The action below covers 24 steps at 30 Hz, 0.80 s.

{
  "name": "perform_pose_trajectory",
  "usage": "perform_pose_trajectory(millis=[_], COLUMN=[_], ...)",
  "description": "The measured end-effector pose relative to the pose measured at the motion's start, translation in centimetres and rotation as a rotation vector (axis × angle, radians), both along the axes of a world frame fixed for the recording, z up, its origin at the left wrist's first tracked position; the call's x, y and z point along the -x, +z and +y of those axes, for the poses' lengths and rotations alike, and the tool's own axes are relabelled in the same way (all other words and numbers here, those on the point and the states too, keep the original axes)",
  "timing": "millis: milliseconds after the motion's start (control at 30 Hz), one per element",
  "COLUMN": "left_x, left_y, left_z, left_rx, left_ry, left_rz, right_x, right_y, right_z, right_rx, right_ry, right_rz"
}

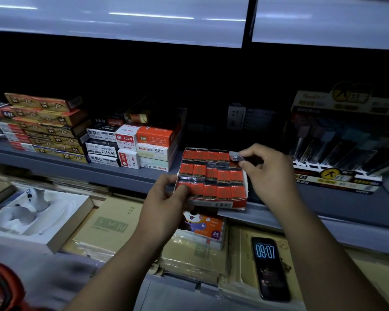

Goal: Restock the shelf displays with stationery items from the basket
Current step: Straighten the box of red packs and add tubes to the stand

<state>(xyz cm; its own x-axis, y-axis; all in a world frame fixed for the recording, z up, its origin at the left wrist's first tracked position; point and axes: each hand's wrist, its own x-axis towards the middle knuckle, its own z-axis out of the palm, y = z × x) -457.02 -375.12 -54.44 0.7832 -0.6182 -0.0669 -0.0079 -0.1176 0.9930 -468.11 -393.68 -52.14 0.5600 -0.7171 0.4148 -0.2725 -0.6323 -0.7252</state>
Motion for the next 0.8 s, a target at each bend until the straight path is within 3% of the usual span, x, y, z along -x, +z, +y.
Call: perform_pose_trajectory(millis=[200, 300, 433, 567, 800], left_x=[0.0, -0.1, -1.0, -2.2, -3.2], left_y=[0.0, 0.4, 1.0, 1.1, 0.5], left_z=[0.0, 0.3, 1.2, 2.1, 1.8], left_rx=[-0.02, -0.035, -0.031, -0.039, -0.022], left_ry=[0.006, -0.025, -0.214, -0.414, -0.447], left_rz=[0.0, 0.028, 0.11, 0.043, -0.02], right_x=[0.0, -0.2, -1.3, -2.4, -3.8], right_y=[-0.4, -0.9, -1.0, -0.6, -0.1], right_z=[-0.5, -0.5, -1.3, -1.9, -2.4], right_rx=[0.023, -0.099, -0.479, -0.505, -0.591], right_ry=[0.003, 0.0, 0.142, 0.237, 0.299], right_rz=[0.118, 0.077, 0.026, 0.047, 0.062])
